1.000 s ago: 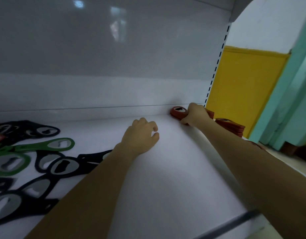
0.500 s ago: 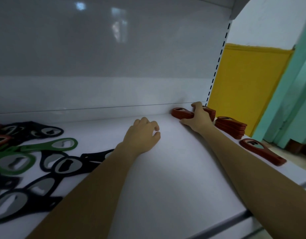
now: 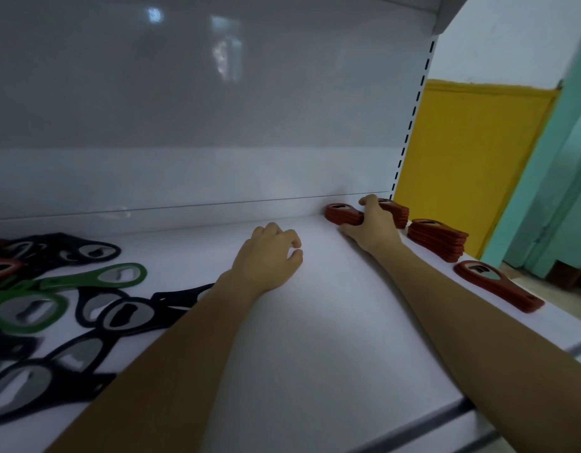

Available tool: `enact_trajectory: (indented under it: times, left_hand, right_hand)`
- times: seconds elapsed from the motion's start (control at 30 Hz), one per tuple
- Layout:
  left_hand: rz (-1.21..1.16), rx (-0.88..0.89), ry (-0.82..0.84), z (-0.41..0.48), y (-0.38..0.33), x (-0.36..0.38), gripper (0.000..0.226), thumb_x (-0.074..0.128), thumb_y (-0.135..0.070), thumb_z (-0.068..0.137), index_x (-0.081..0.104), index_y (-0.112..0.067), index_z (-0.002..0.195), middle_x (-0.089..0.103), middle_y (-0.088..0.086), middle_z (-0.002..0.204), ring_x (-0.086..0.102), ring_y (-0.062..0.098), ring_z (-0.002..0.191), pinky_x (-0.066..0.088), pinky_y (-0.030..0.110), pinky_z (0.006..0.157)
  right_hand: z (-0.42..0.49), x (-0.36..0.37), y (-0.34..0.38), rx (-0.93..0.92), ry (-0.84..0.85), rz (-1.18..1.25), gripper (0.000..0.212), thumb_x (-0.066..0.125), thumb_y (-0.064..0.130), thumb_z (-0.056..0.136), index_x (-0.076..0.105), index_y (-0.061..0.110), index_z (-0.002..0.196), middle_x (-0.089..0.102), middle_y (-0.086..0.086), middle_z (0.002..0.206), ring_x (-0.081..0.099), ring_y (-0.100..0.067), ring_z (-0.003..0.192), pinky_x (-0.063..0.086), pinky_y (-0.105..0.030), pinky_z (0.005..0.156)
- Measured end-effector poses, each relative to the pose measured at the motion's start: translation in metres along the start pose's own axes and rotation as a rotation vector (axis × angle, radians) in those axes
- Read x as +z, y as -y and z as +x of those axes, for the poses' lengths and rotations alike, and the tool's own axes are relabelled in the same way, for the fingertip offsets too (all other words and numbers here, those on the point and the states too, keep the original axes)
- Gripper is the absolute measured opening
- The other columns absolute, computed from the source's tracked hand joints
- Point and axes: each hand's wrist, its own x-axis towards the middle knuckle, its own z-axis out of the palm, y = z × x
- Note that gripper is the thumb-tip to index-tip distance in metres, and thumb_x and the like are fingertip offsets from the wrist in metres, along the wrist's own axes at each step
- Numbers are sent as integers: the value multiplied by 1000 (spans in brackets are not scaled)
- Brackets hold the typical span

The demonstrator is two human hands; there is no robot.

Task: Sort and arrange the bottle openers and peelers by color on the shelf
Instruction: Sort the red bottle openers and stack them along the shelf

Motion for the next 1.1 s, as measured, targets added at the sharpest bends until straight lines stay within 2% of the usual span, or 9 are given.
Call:
enact_trajectory:
  times: [0.13, 0.3, 0.47, 0.53, 0.6, 0.67, 0.77, 0.97, 1.1]
  left_hand:
    - [2, 2, -6, 0, 0, 0, 32, 41, -31, 97, 52, -20, 125, 44, 7, 129, 37, 22, 121, 34, 30, 95]
    - [6, 10, -7, 1, 0, 0, 32, 40, -31, 97, 52, -20, 125, 44, 6, 130, 37, 21, 122, 34, 30, 96]
    - [3, 22, -9, 1, 2, 2, 32, 41, -31, 97, 52, -19, 125, 44, 6, 129, 37, 21, 122, 34, 29, 95]
    - [-25, 26, -18, 1, 2, -1, 32, 43, -30, 96, 51, -19, 126, 44, 6, 128, 39, 21, 120, 35, 28, 92]
    - [-48, 26, -84, 1, 2, -10, 32, 47, -28, 95, 52, -17, 124, 46, 6, 124, 44, 21, 116, 37, 28, 89]
    - [-54, 17, -178, 0, 5, -23, 30, 48, -25, 94, 53, -14, 123, 50, 8, 120, 48, 23, 111, 43, 32, 90]
    - [-52, -36, -205, -6, 20, -50, 31, 47, -22, 95, 52, -10, 124, 51, 13, 121, 50, 26, 110, 43, 36, 92]
    - [142, -157, -64, -57, 97, -114, 34, 46, -22, 96, 48, -13, 129, 47, 13, 131, 46, 27, 118, 37, 32, 97]
    - [196, -262, -41, -97, 147, -150, 34, 47, -19, 96, 49, -14, 130, 46, 12, 133, 45, 27, 120, 36, 31, 96]
  right_hand:
    - [-1, -1, 1, -33, -49, -5, 53, 56, 31, 91, 42, 13, 139, 53, -12, 134, 49, -26, 122, 40, -31, 96]
    - [3, 3, 0, -60, -91, -45, 40, 52, 27, 94, 53, 11, 130, 60, -13, 126, 56, -26, 113, 43, -28, 89]
    - [2, 2, 1, -64, -88, -76, 48, 55, 31, 91, 47, 18, 136, 58, -11, 128, 55, -27, 114, 46, -33, 88]
    - [-1, 0, 5, -156, -144, -126, 49, 56, 31, 90, 46, 19, 137, 54, -12, 133, 52, -28, 119, 45, -36, 90]
    - [-5, -4, 14, -361, -226, -174, 44, 58, 25, 89, 52, 13, 131, 50, -17, 136, 47, -33, 125, 42, -40, 97]
    - [-10, -2, 27, -589, -238, -208, 38, 59, 21, 85, 62, 6, 119, 59, -22, 124, 56, -39, 114, 45, -47, 93]
    - [-27, 9, 56, -768, -77, -239, 41, 49, 31, 84, 67, 5, 111, 66, -19, 111, 63, -37, 102, 50, -50, 87]
    - [-86, 48, 121, -933, 255, -181, 39, 51, 30, 94, 53, 16, 131, 53, -7, 135, 46, -25, 126, 30, -27, 104]
    - [-115, 74, 169, -1085, 367, -154, 34, 50, 27, 94, 62, 11, 121, 59, -10, 128, 54, -25, 118, 35, -29, 100]
